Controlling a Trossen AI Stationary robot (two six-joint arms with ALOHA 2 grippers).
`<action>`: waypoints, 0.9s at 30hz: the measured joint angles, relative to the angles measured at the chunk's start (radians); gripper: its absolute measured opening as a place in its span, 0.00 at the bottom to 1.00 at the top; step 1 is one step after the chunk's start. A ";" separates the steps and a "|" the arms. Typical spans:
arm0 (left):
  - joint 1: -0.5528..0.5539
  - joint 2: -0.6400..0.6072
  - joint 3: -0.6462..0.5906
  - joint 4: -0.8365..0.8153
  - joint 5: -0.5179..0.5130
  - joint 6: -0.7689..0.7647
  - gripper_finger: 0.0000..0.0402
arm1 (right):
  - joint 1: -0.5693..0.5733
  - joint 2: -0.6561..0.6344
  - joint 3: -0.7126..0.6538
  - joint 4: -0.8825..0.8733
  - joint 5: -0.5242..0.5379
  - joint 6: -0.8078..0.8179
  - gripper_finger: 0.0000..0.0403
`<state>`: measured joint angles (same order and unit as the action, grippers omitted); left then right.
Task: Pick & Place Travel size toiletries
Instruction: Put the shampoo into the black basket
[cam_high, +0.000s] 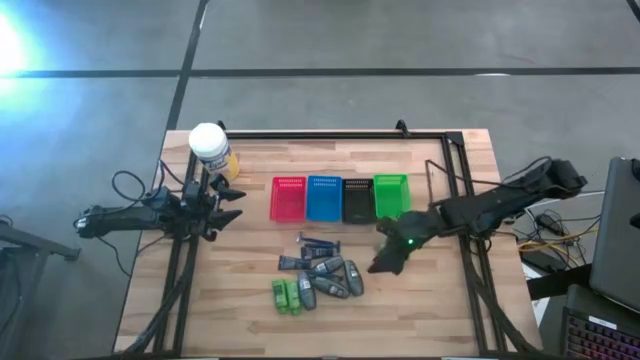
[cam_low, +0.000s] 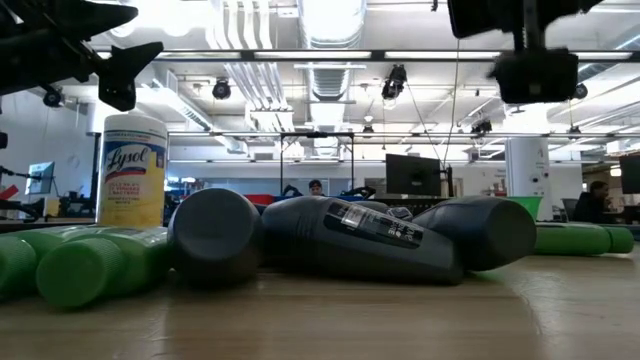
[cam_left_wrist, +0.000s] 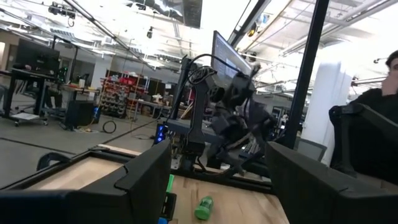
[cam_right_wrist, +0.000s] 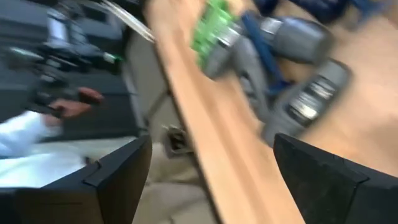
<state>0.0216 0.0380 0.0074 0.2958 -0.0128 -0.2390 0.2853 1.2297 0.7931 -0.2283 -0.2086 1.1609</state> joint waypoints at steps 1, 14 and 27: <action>0.000 0.000 0.000 0.000 0.000 0.000 0.66 | 0.001 0.009 0.010 -0.060 -0.002 -0.013 0.81; 0.000 0.000 -0.001 0.000 0.000 0.000 0.66 | 0.016 0.176 0.064 -0.501 0.191 -0.263 0.81; 0.000 0.000 -0.001 -0.001 0.000 0.000 0.66 | 0.040 0.322 0.063 -0.496 0.253 -0.539 0.84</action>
<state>0.0219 0.0380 0.0063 0.2952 -0.0125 -0.2390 0.3248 1.5518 0.8558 -0.7244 0.0445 0.6223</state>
